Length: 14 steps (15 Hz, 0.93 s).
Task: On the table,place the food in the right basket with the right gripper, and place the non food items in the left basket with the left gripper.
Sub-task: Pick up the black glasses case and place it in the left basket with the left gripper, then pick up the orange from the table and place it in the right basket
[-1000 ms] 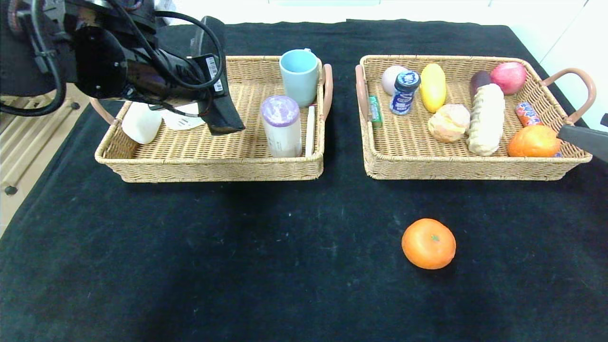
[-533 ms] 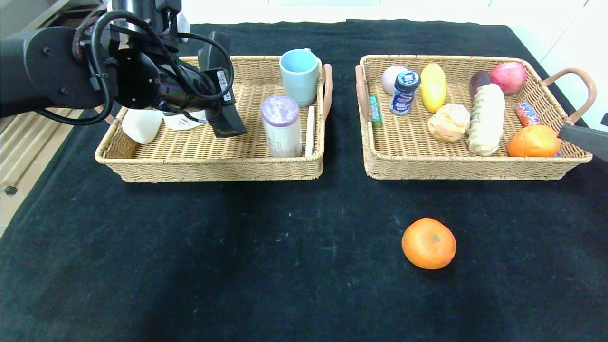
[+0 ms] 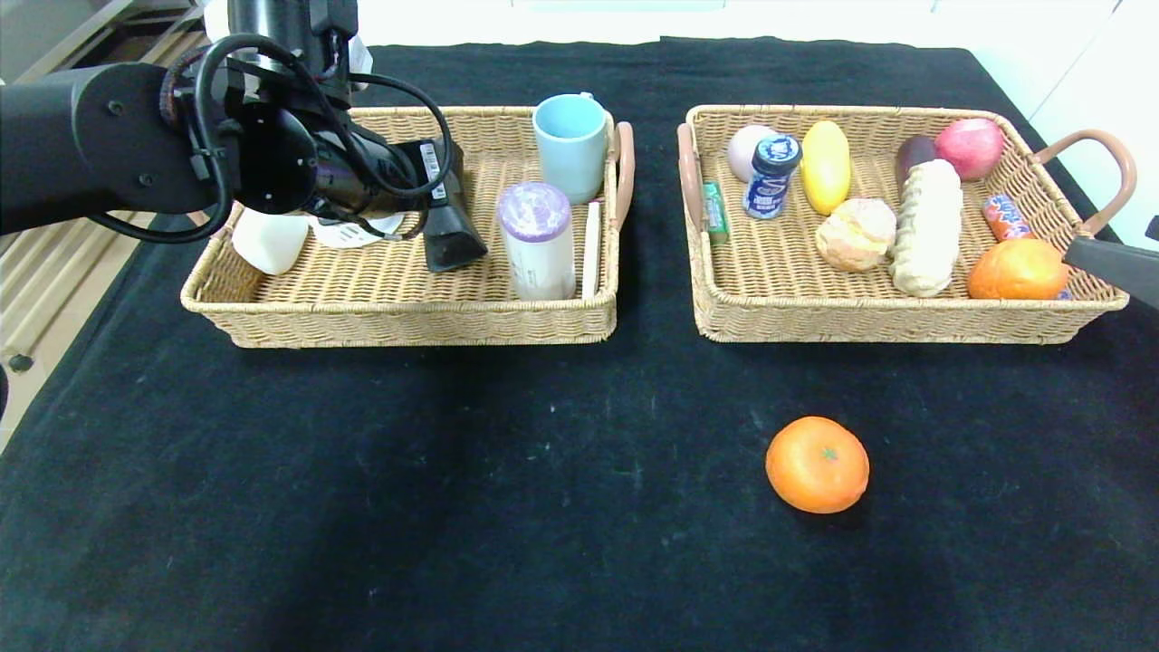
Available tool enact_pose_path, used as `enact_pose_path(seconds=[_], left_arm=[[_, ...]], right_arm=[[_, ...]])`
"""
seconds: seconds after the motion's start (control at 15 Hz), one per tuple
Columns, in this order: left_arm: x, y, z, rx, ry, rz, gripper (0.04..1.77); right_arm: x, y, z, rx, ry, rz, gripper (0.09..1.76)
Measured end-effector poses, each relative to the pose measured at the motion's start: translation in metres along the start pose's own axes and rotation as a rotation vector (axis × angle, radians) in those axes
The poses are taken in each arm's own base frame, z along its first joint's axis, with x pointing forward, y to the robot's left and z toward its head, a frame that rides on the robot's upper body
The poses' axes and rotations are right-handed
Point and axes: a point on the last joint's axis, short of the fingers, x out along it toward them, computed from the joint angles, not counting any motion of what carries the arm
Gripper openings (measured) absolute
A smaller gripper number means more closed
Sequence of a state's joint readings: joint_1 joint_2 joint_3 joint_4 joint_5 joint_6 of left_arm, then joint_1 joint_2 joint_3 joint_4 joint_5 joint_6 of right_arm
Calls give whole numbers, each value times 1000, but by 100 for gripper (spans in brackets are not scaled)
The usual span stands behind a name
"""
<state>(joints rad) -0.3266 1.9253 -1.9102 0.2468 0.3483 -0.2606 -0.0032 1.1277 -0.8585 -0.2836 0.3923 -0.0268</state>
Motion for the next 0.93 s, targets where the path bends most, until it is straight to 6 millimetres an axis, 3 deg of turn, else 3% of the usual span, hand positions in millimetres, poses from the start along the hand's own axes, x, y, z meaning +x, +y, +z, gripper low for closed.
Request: enact_pose_path(seconds=[0.53,0.73,0.93], left_arm=[[-13,1,-5,20,33,-1,152],[-34,5,-14,69,73,-31,158],[-71,16,-30,157,144,-140,162]], right_arm=[[0,1,-1,1,3,6,171],[1,3,-3,4,9,23,171],[3,5,-5,9,21,35,171]])
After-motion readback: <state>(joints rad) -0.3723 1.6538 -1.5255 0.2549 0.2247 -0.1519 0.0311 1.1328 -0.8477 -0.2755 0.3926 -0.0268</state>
